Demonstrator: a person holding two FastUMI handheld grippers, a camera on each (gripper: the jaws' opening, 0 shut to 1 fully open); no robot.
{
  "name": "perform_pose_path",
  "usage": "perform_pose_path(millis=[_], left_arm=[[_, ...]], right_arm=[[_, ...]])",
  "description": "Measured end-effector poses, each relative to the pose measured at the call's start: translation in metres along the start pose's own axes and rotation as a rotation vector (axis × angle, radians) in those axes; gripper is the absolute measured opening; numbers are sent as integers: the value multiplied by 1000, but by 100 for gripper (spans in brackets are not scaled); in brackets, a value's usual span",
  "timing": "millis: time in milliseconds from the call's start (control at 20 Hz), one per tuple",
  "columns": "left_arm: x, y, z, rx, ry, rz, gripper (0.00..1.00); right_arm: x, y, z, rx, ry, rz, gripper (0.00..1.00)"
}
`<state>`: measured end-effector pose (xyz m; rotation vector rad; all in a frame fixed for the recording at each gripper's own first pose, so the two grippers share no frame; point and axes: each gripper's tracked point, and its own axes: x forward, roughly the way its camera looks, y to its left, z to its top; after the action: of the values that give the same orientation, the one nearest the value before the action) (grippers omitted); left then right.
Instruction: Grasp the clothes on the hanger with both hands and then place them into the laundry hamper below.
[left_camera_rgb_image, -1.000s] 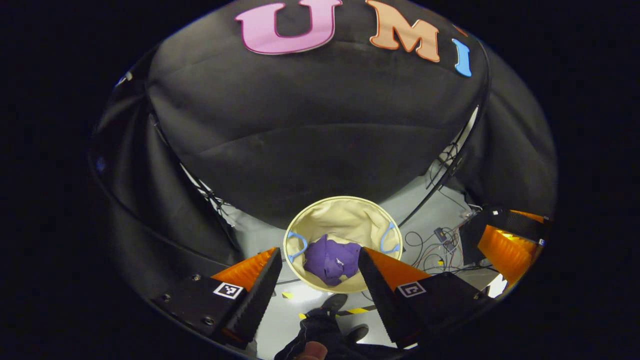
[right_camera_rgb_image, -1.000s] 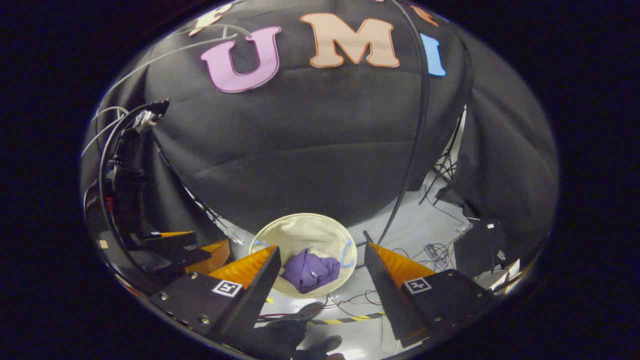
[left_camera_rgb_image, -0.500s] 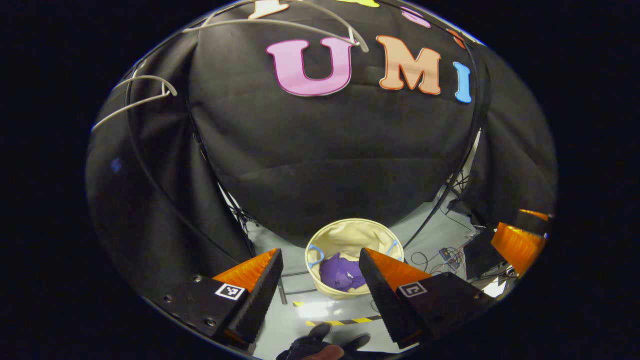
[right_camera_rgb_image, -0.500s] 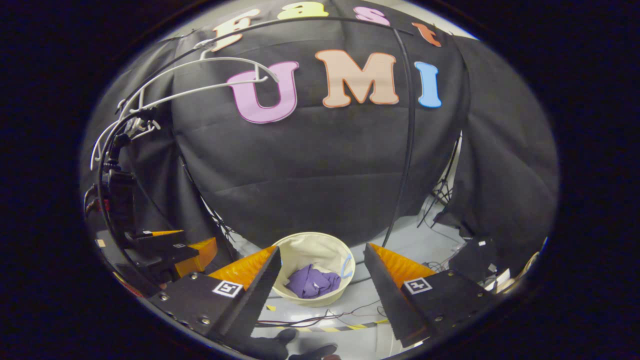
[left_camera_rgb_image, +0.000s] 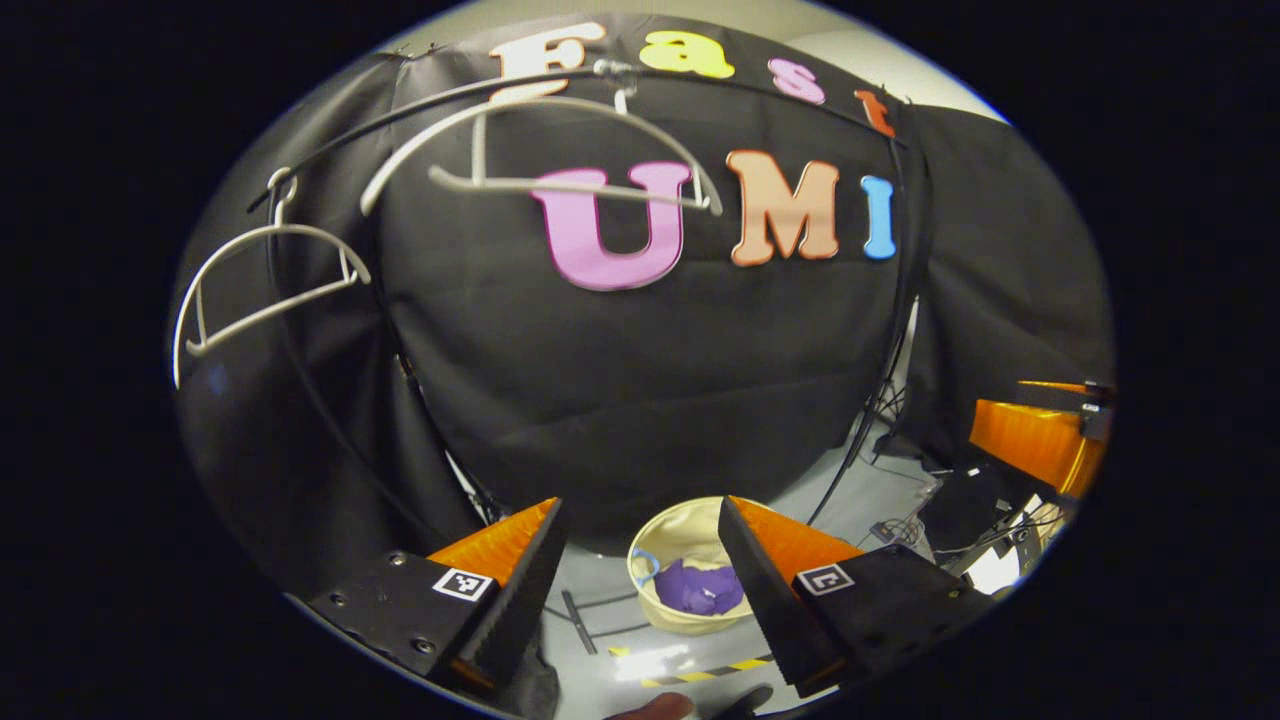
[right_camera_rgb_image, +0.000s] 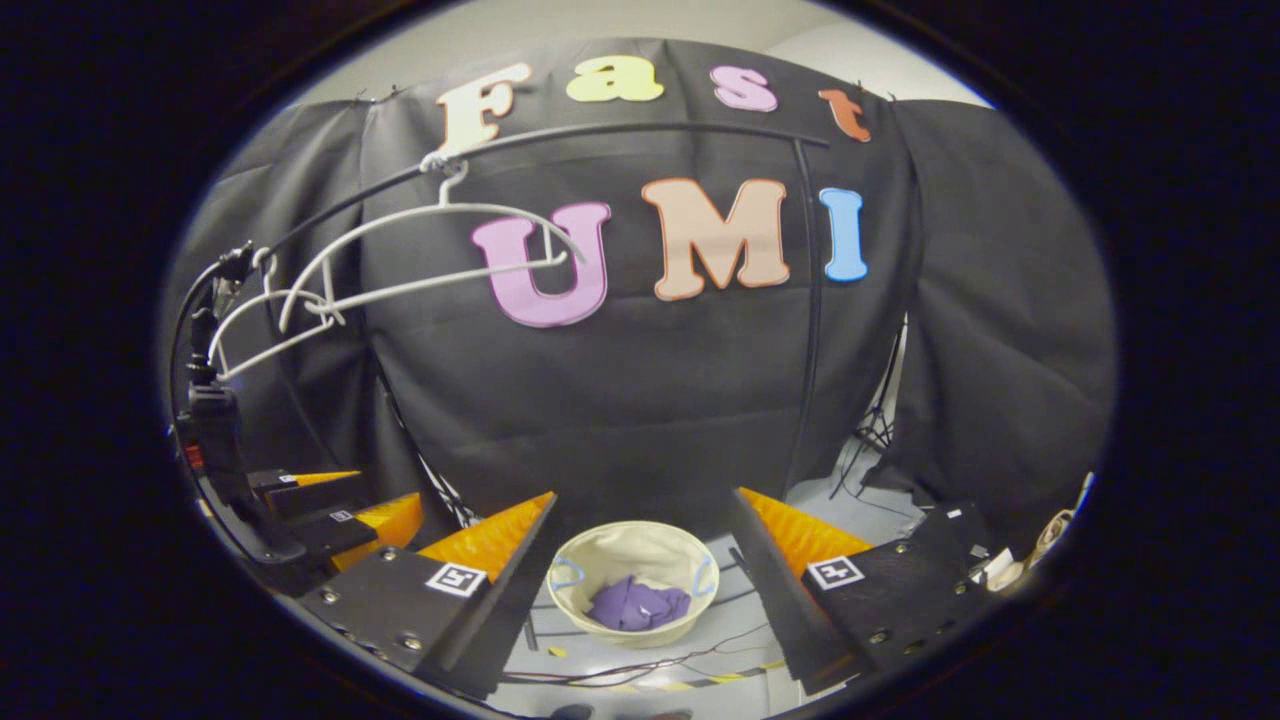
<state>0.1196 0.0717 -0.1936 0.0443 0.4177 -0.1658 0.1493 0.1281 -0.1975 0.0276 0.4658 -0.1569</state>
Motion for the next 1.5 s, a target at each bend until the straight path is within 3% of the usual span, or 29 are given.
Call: perform_pose_path(millis=[100, 250, 350, 450, 700, 950, 1500], left_arm=[[-18, 8, 22, 25, -81, -6, 95], [-45, 7, 63, 19, -225, -59, 94], [-61, 8, 81, 14, -274, -83, 96], [-73, 14, 99, 15, -307, -83, 96], [-97, 41, 140, -2, -386, 3, 96], [-116, 59, 172, -51, -469, 92, 96], [-102, 36, 161, 1, -415, 70, 97]], right_arm=[[-12, 14, 20, -9, -71, 26, 100], [-31, 12, 42, -52, -158, 3, 96], [-44, 17, 53, -59, -191, 6, 100], [-56, 18, 70, -47, -224, 17, 96], [-82, 15, 119, -12, -329, 77, 100], [-93, -14, 130, -6, -382, 53, 95], [-87, -8, 133, -35, -391, 120, 100]])
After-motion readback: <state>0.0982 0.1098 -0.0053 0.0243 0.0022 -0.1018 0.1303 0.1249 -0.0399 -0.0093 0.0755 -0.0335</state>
